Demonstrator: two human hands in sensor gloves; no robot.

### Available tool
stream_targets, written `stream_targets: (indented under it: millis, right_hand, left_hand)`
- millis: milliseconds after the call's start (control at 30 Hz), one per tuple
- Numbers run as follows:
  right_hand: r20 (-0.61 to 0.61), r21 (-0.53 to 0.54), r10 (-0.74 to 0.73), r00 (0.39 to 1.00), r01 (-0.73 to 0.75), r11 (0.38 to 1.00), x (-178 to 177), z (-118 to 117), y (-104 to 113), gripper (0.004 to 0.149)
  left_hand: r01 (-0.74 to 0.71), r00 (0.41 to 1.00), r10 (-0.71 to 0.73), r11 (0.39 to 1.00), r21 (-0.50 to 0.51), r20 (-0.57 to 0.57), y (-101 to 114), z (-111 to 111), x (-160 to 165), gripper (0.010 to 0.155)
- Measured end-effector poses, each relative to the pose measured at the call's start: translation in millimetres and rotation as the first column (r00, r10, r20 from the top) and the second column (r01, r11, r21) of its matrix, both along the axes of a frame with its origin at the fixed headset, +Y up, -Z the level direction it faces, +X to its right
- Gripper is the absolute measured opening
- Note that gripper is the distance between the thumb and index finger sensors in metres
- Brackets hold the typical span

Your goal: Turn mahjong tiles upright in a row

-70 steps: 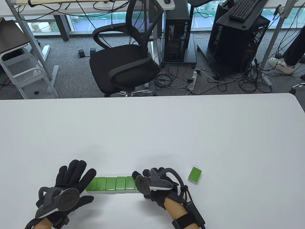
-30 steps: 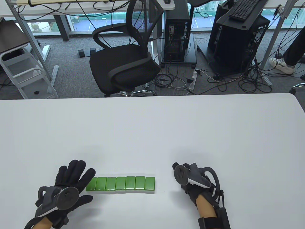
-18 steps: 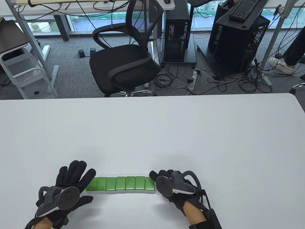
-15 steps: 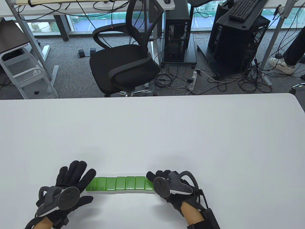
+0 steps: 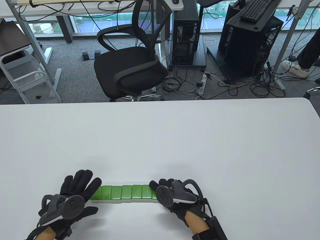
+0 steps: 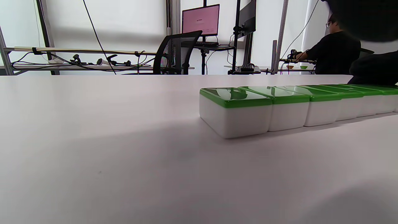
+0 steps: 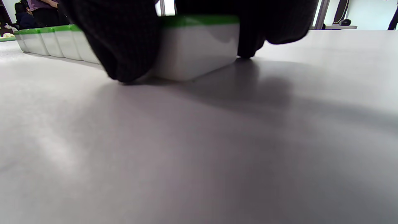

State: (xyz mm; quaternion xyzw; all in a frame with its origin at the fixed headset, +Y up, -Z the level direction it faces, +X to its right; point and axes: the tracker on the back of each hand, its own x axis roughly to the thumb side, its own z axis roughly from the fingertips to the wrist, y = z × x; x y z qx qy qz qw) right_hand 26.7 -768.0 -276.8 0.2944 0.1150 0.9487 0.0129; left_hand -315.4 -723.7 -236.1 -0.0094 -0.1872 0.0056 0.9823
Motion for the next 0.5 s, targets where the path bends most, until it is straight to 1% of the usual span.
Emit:
stream_targets:
  millis: [233,300,400,500]
  right_hand:
    - [-0.005,0.011,-0.017,1.0,0.017,1.0,4,1,-1,0.082]
    - [0.014,0.005,-0.02,1.0,0.02,1.0,8,4,0,0.084]
    - [0.057,0.047,-0.013,0.998,0.011,0.999,17,4,3,0.084]
    - [0.079,0.042,-0.02,0.997,0.017,0.999,24,2,1,0.083]
  left_hand:
    - [0.029,1.0,-0.029,0.999,-0.031,0.01,-5,-8,3,0.095]
    - [0.054,0.998,-0.053,0.997,-0.047,0.019,-6,-12,3,0.095]
    - [0.102,0.995,-0.101,0.993,-0.057,0.017,-10,-22,1,0.094]
    - [0.142,0.99,-0.141,0.986,-0.089,0.013,-17,-33,0,0.094]
